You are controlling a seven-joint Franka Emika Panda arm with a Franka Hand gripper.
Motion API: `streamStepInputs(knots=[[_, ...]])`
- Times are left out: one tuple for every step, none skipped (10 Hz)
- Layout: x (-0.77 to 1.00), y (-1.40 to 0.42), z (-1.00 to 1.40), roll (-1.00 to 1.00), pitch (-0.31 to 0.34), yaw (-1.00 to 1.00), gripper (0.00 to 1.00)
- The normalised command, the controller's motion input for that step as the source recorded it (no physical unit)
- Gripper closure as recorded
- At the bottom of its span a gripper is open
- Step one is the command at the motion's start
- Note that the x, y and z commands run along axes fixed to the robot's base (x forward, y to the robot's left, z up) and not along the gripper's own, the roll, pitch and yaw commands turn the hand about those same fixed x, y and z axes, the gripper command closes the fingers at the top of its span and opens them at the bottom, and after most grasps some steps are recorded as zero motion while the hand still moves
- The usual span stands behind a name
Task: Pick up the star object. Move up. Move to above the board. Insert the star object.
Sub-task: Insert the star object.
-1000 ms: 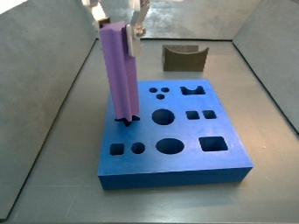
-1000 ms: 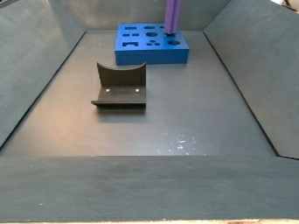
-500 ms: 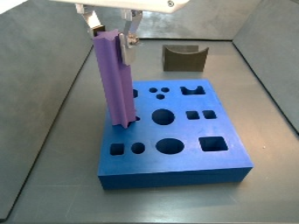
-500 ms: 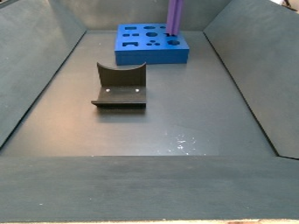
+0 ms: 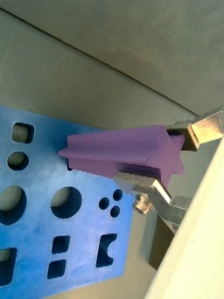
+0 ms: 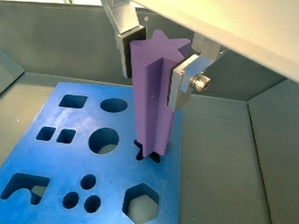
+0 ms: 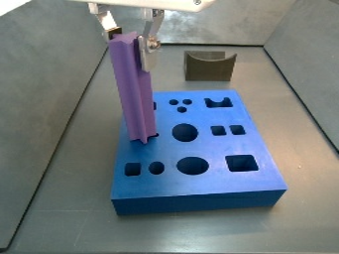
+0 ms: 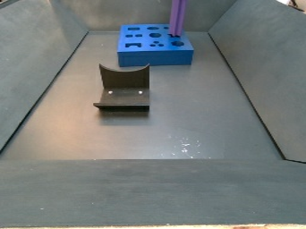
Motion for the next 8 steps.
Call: streamStepInputs(knots=[[0.15,0.18,-0.17,-0.01,0.044,0.01,1.0],[0.11,0.0,-0.07,-0.02,0.021,0.0,1.0],[0.0,-0.06,-0.03,0.04,0.0,0.0,1.0],[0.09,-0.39,-0.44,0.31,0.0,-0.06,1.0],[0.05,-0.09,-0.13,0.02,0.0,-0.05,1.0],[0.03,0.0,-0.07,0.0,0.0,0.0,1.0],[0.51,0.11,-0.21,0.0,0.114,0.06,1.0],[0.36,0.01,-0.15,0.0,0.084,0.07,1.0]])
